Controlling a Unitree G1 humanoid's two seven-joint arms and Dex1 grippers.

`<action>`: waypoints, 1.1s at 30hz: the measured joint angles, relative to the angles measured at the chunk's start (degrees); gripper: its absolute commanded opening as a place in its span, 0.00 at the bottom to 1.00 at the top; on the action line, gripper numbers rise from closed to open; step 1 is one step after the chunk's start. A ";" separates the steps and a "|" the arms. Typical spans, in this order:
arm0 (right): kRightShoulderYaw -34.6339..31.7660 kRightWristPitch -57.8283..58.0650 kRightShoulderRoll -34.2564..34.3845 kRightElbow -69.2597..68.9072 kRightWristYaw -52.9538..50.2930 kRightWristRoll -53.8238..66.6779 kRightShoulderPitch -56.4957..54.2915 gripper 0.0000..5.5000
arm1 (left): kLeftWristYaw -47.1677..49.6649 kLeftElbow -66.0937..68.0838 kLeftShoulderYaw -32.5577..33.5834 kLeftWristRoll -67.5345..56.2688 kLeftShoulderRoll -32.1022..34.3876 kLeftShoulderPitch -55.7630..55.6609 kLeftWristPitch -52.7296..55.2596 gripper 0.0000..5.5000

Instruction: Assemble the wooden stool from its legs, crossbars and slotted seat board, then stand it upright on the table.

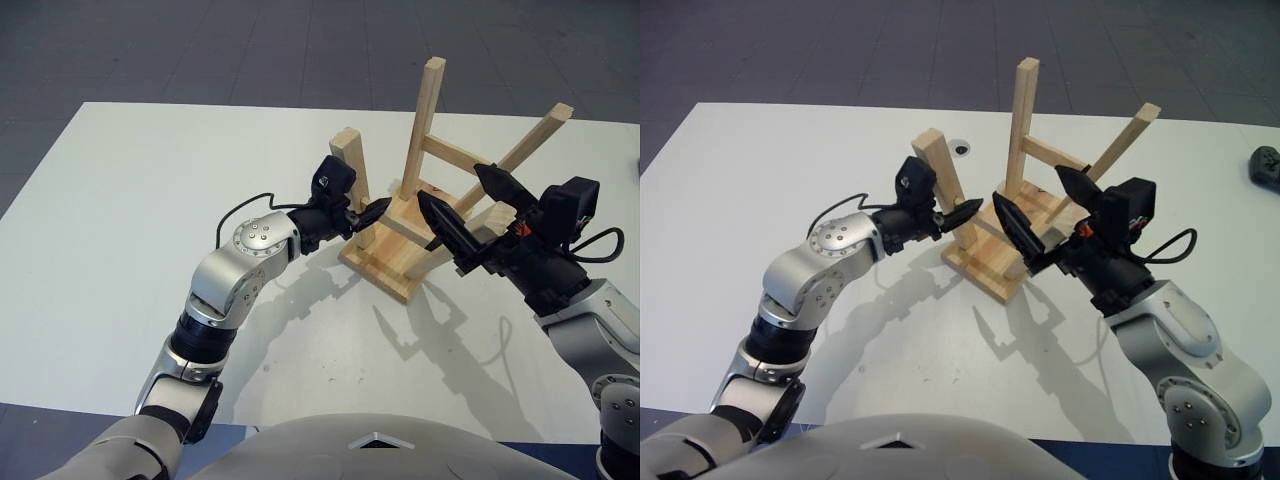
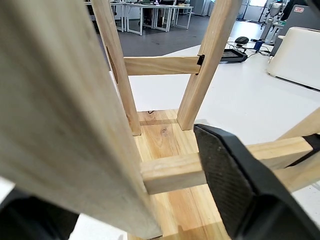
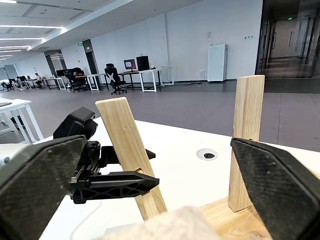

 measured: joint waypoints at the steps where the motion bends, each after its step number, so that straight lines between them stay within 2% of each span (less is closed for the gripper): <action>1: 0.06 0.00 0.00 0.00 0.02 -0.22 0.00 0.98 | -0.14 0.06 0.00 -0.02 -0.18 0.04 0.00 0.75; 8: 0.06 -0.34 0.48 0.00 -0.06 0.94 -0.85 0.98 | -1.40 1.49 6.16 -5.27 -4.64 -0.23 1.93 0.98; 14: -2.71 -2.13 0.98 0.10 -2.36 9.78 -3.00 0.98 | -1.75 1.20 15.37 -11.43 -3.79 -8.25 6.04 0.98; 18: -6.67 -4.56 0.12 0.30 -4.67 24.45 -3.53 0.98 | -1.80 2.31 21.60 -16.28 -2.30 -13.54 9.23 0.98; 21: -11.72 -4.20 -5.19 0.03 -0.91 30.19 -0.91 0.98 | -2.65 6.12 28.28 -22.93 -1.57 -20.57 10.89 0.98; 23: -13.86 -1.51 -10.16 0.00 3.75 24.49 3.00 0.98 | -3.58 11.16 31.05 -23.71 0.86 -24.97 10.50 0.98; 25: -14.18 -0.46 -12.37 0.45 6.39 18.47 4.69 0.98 | -4.48 15.98 30.87 -20.26 3.15 -27.11 7.35 0.98; 27: -13.89 -0.50 -13.29 0.86 9.03 14.24 5.73 0.92 | -5.08 20.45 28.81 -15.03 5.05 -27.57 3.84 0.98; 33: -9.06 -0.09 -12.48 1.14 13.61 11.76 7.89 0.73 | -6.62 21.68 24.19 -12.20 2.69 -24.58 2.01 0.98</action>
